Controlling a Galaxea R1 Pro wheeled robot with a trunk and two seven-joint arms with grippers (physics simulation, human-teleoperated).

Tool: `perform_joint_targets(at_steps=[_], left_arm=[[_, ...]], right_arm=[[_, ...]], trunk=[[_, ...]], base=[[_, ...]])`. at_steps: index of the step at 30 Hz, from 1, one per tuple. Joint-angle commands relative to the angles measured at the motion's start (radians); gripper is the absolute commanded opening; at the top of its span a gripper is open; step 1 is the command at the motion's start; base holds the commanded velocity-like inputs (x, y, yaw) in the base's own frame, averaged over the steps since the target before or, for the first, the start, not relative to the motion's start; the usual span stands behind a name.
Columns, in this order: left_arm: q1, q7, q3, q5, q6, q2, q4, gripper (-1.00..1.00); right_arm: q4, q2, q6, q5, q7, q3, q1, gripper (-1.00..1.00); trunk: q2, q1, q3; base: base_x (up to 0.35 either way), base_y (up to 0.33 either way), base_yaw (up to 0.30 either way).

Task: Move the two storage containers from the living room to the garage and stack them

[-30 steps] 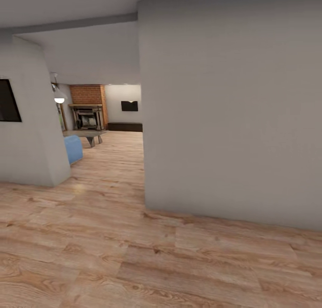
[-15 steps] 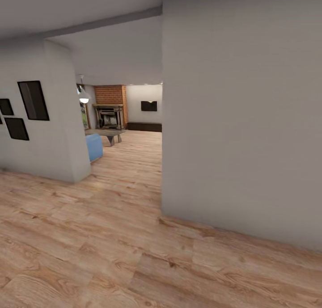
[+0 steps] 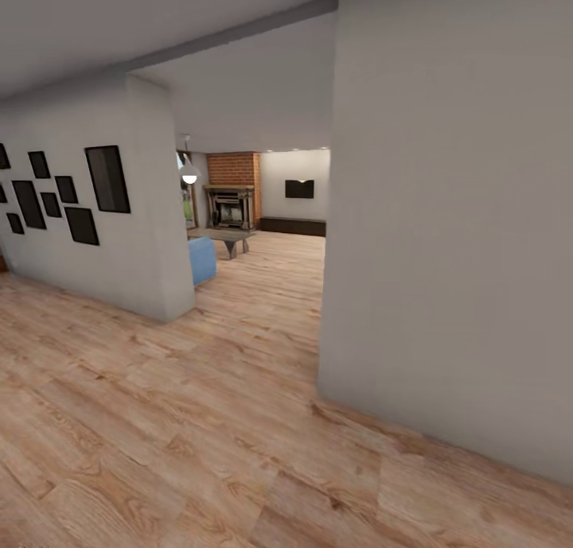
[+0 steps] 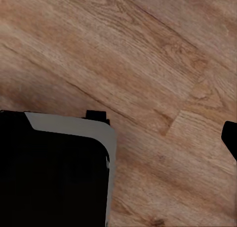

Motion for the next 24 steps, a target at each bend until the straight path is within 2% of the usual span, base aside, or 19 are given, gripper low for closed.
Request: perform_joint_targets(at_steps=[1, 19, 24], left_arm=[[-0.001, 0.002, -0.004, 0.005, -0.003, 0.000, 0.001, 1.00], [-0.001, 0.002, -0.004, 0.005, -0.003, 0.000, 0.001, 1.00], [-0.001, 0.002, -0.004, 0.005, -0.003, 0.000, 0.001, 1.00]], right_arm=[[0.003, 0.000, -0.005, -0.007, -0.001, 0.008, -0.001, 1.00], [0.003, 0.000, -0.005, -0.007, 0.001, 0.008, -0.001, 1.00], [0.002, -0.001, -0.005, -0.008, 0.012, 0.006, -0.001, 1.00]], trunk=[[-0.001, 0.001, -0.001], [-0.001, 0.001, -0.002], [-0.001, 0.001, -0.003]], base=[[0.327, 0.000, 0.270], [0.327, 0.000, 0.275], [0.327, 0.000, 0.107]])
